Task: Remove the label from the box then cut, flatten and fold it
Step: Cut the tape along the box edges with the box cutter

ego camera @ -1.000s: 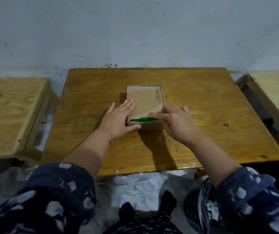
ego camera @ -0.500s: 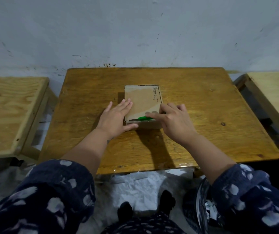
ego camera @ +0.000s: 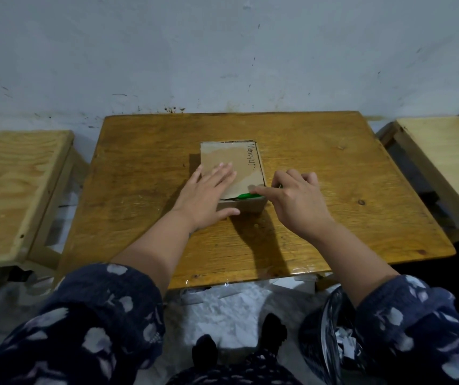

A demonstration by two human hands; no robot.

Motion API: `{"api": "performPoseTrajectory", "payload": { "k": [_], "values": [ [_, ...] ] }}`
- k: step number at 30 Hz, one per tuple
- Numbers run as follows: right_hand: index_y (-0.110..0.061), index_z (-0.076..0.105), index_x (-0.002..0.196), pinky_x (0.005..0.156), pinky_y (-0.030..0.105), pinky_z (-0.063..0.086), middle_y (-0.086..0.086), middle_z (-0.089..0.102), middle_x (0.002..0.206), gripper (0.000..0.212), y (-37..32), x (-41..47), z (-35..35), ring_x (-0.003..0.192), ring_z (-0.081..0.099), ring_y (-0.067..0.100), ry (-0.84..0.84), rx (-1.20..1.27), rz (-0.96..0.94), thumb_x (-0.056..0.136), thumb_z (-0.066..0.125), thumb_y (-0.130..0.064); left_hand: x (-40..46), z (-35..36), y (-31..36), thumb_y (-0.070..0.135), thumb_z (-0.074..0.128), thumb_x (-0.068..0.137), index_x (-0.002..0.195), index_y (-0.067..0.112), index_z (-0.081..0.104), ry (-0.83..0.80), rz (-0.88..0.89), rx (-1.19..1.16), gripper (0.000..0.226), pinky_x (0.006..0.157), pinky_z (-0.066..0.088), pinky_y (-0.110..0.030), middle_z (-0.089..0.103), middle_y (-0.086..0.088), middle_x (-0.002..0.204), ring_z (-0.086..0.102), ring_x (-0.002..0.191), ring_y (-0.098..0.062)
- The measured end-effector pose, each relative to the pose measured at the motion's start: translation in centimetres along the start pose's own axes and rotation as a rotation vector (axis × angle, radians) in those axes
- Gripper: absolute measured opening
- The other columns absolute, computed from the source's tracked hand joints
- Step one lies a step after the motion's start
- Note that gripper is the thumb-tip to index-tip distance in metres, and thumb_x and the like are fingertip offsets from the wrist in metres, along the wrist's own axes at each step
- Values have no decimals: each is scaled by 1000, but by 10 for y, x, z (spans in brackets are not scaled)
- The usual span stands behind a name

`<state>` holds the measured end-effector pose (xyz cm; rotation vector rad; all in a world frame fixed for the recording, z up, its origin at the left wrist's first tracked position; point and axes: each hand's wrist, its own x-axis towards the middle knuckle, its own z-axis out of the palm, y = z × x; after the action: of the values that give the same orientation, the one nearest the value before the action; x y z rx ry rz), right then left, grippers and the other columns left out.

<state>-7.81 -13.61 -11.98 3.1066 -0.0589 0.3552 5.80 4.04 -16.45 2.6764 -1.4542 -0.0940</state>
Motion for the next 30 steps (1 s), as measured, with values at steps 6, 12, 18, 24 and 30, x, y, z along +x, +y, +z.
{"api": "performPoseTrajectory", "payload": {
  "k": [6, 12, 18, 24, 30],
  "values": [
    [-39, 61, 120, 74, 38, 31, -2, 51, 88, 37, 31, -11, -2, 84, 47, 20, -28, 9, 76, 92, 52, -16, 1, 6, -5, 53, 43, 93, 153, 22, 4, -29, 23, -39, 78, 120, 3, -44, 0, 3, 161, -3, 147, -14],
    [-36, 65, 115, 75, 39, 30, -1, 51, 85, 37, 38, -18, -1, 84, 49, 21, 13, 40, 127, 93, 51, -11, 3, 8, -7, 56, 43, 91, 153, 25, 4, -30, 20, -33, 80, 120, 2, -47, 0, 6, 161, -4, 147, -12],
    [-36, 66, 115, 76, 37, 27, -2, 51, 86, 37, 48, -26, 3, 86, 49, 21, 16, 60, 182, 93, 51, -10, 3, 8, -6, 57, 43, 90, 153, 26, 3, -42, 16, -8, 81, 119, 1, -48, -3, 6, 161, -4, 147, -12],
    [-36, 65, 114, 78, 41, 30, -1, 52, 87, 40, 54, -36, 8, 86, 48, 22, 43, 70, 239, 89, 55, -5, 3, 8, -7, 58, 43, 91, 152, 28, 0, -52, 7, 3, 81, 118, 1, -54, -5, 7, 161, -6, 147, -11],
    [-30, 70, 110, 77, 41, 29, 3, 54, 87, 38, 64, -42, 10, 84, 50, 26, 121, 72, 307, 87, 59, -2, 2, 8, -8, 59, 42, 91, 152, 28, 0, -42, 7, -2, 80, 117, -1, -55, -3, 7, 161, -7, 147, -12]
  ]
}}
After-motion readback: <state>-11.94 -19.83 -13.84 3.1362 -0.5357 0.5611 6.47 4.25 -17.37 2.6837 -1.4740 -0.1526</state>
